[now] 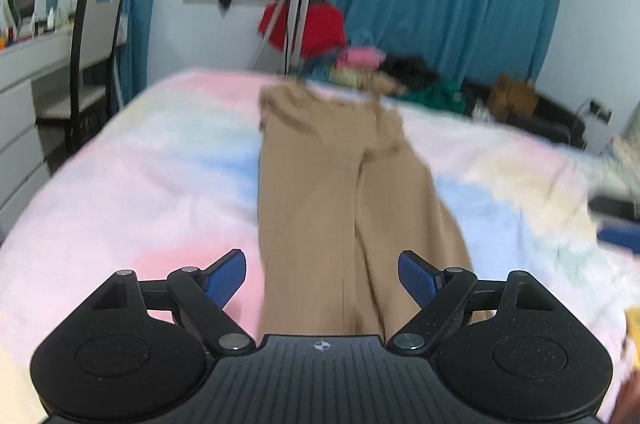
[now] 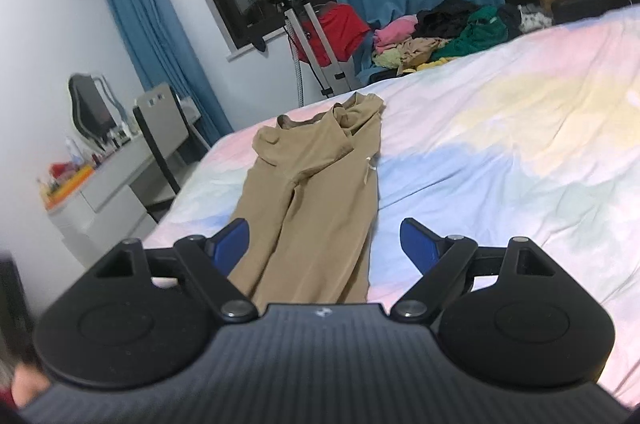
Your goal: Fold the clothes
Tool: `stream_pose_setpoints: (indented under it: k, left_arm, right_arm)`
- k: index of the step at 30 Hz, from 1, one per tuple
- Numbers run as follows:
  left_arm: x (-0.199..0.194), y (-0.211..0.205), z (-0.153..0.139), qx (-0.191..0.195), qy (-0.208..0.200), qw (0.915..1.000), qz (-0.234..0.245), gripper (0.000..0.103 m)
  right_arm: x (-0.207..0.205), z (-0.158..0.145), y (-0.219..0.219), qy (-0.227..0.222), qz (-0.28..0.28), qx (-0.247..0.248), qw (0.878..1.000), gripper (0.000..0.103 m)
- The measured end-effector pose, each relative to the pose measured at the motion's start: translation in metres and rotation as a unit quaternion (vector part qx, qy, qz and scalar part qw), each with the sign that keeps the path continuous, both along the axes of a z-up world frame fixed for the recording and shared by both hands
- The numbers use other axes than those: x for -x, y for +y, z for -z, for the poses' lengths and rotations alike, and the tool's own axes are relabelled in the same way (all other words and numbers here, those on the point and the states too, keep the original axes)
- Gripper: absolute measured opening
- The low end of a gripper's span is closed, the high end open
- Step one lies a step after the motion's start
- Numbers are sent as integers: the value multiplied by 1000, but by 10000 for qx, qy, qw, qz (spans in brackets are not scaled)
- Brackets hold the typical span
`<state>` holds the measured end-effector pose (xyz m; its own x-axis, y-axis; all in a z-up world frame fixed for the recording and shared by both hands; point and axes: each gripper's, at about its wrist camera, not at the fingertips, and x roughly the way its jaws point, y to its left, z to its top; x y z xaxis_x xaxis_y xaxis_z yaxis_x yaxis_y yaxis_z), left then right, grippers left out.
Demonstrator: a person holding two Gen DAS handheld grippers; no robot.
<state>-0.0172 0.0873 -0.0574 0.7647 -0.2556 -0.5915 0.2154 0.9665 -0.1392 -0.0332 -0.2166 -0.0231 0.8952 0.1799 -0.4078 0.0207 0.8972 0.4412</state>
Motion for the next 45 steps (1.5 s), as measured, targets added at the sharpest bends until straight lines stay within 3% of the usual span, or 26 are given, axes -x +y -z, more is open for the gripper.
stream_pose_setpoints:
  k: [5, 7, 13, 16, 19, 21, 27, 31, 39, 43, 45]
  left_arm:
    - [28, -2, 7, -72, 537, 9985, 111, 76]
    - [36, 0, 8, -35, 729, 9973, 92, 66]
    - [45, -18, 19, -721, 1032, 9917, 262, 58]
    - [38, -24, 33, -1009, 1409, 9845, 248, 45]
    - [34, -19, 40, -1060, 1616, 9811, 116, 25]
    - [37, -15, 36, -998, 1599, 9820, 132, 7]
    - [59, -8, 4, -812, 1152, 9896, 287, 4]
    - [66, -21, -19, -718, 1040, 9898, 657, 4]
    - [61, -55, -27, -649, 1218, 9829, 1216, 3]
    - [51, -58, -5, -550, 1562, 9773, 1323, 6]
    - [46, -55, 7, -439, 1801, 9730, 1378, 15]
  right_arm:
    - [-1, 8, -8, 104, -81, -320, 9994, 84]
    - [-4, 14, -13, 229, -107, -466, 9986, 84]
    - [-6, 28, -29, 548, 3, -1095, 9925, 84]
    - [-7, 30, -29, 638, -4, -1113, 9917, 84]
    - [-8, 28, -22, 679, -35, -817, 9943, 84]
    - [-9, 29, -18, 714, -111, -695, 9950, 84]
    - [-9, 32, -16, 855, -232, -704, 9936, 84]
    - [-9, 33, -19, 889, -174, -760, 9930, 84]
    - [-13, 40, -19, 1095, -228, -815, 9904, 84]
    - [-17, 50, -22, 1310, -272, -1050, 9854, 84]
    - [-19, 54, -21, 1415, -322, -1074, 9836, 84]
